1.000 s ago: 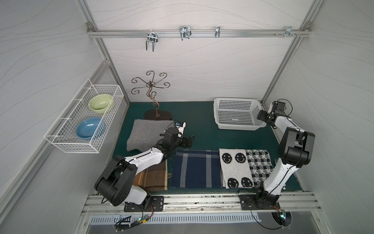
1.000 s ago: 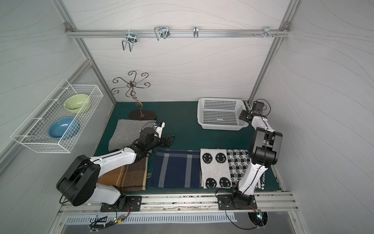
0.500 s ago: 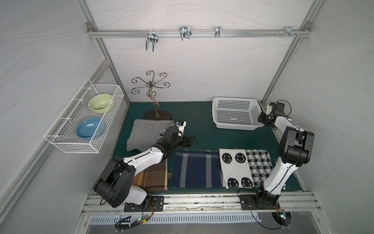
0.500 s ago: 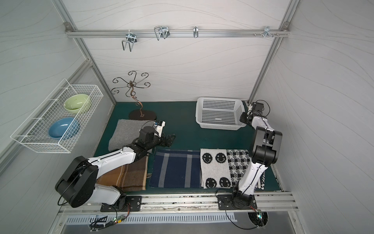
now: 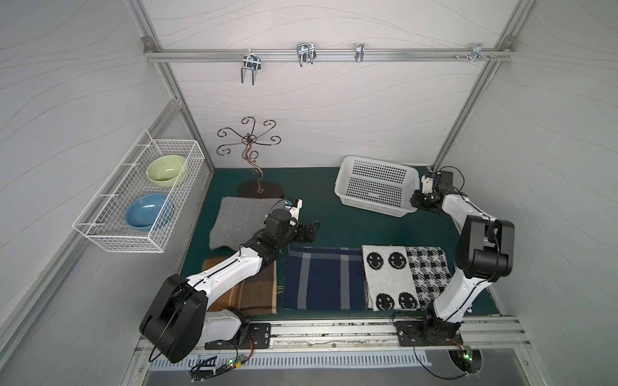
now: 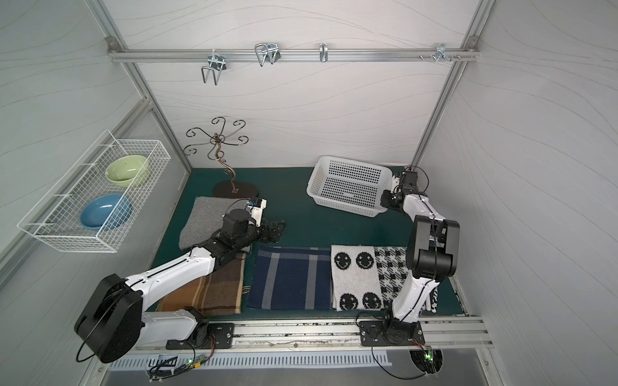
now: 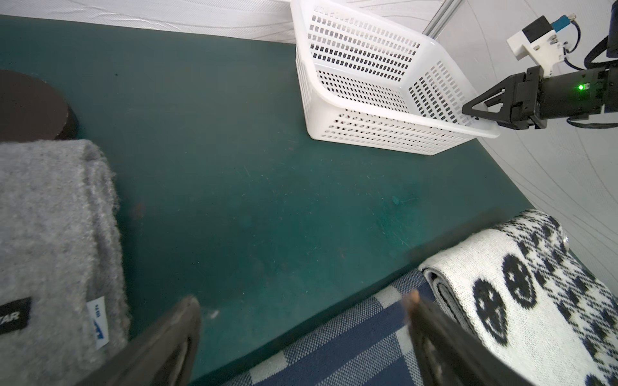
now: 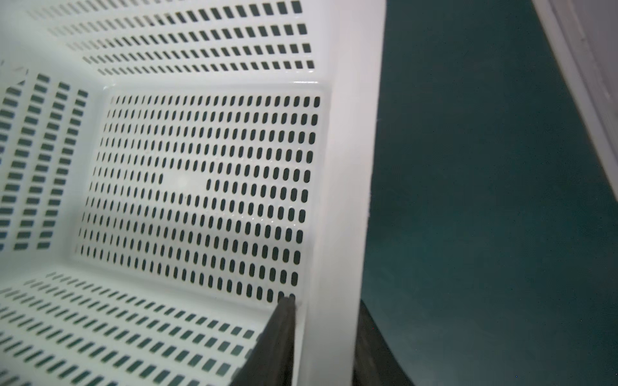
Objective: Put the folded scarf in the basket
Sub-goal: Move the basket to the center of the board.
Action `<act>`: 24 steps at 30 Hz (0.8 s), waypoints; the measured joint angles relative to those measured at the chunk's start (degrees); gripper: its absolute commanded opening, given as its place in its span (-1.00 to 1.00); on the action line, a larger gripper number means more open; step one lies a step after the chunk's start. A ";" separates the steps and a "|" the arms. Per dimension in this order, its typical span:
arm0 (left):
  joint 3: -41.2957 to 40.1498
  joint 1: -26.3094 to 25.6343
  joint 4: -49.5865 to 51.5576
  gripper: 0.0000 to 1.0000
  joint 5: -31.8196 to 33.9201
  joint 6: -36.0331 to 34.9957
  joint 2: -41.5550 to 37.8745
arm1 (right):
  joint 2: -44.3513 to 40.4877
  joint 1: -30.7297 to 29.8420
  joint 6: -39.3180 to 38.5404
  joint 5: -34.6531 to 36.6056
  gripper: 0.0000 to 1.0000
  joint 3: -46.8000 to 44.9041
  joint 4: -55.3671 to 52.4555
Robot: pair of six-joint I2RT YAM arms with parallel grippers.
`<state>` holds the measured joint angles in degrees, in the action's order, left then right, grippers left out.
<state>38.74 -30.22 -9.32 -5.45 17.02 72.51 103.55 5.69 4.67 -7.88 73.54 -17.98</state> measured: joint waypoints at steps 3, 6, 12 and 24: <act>-0.09 -0.17 1.05 0.98 1.07 0.31 -1.53 | -1.95 -2.54 -0.02 0.37 -0.41 -0.94 -1.20; -0.31 -0.24 2.36 0.97 2.38 0.83 -2.84 | -3.65 -5.73 -0.26 0.44 -0.41 -2.36 -1.81; -1.53 -0.26 4.74 0.96 4.24 2.12 -4.46 | -6.08 -10.32 -0.61 -1.25 -0.40 -5.20 -4.26; -5.84 -0.28 10.58 0.95 10.86 4.57 -11.04 | -13.51 -14.82 1.81 -5.70 -0.41 -13.64 -3.45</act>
<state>32.91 -30.50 1.26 5.41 21.58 61.47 90.04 -9.13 6.48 -13.58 59.90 -21.43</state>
